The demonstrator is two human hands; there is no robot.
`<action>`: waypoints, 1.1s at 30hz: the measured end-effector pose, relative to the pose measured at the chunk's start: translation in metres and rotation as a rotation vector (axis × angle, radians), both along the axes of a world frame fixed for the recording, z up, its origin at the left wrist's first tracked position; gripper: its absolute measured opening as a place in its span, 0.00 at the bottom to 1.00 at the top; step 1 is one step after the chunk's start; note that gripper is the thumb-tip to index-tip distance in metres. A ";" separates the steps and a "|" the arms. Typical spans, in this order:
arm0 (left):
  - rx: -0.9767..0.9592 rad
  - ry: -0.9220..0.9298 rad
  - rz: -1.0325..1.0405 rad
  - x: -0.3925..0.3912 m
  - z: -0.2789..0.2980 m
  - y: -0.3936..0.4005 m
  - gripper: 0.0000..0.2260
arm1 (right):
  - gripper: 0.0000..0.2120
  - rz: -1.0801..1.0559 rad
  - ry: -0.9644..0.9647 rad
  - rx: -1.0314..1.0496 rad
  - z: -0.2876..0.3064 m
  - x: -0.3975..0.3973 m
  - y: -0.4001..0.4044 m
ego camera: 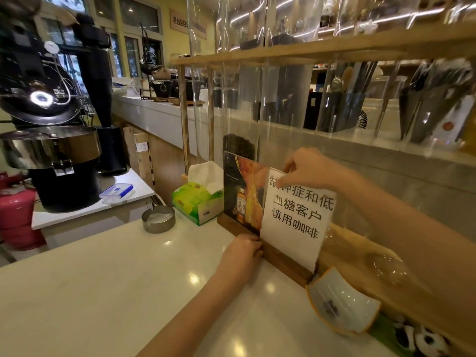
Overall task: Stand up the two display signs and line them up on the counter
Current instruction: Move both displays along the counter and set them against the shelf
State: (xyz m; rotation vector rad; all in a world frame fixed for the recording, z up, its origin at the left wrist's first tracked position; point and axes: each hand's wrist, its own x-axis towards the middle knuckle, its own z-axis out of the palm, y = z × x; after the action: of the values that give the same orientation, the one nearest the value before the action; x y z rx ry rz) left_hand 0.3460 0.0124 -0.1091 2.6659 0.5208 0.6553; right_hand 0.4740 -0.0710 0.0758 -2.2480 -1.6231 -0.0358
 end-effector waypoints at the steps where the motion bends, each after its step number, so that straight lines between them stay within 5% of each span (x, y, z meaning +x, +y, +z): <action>1: 0.016 0.011 -0.006 0.001 0.000 -0.004 0.12 | 0.09 0.006 0.005 0.015 -0.002 -0.001 -0.004; 28: 0.120 0.061 0.052 0.002 -0.002 -0.022 0.15 | 0.12 0.036 -0.060 0.093 -0.011 -0.008 -0.009; 33: 0.050 0.222 0.027 -0.002 0.012 -0.024 0.16 | 0.08 -0.040 -0.405 0.036 -0.013 -0.025 -0.011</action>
State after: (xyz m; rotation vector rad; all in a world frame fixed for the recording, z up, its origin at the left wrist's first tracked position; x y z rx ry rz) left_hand 0.3439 -0.0116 -0.0971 2.8009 0.6073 0.3852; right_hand 0.4492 -0.0819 0.0628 -2.3547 -1.7496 -0.5589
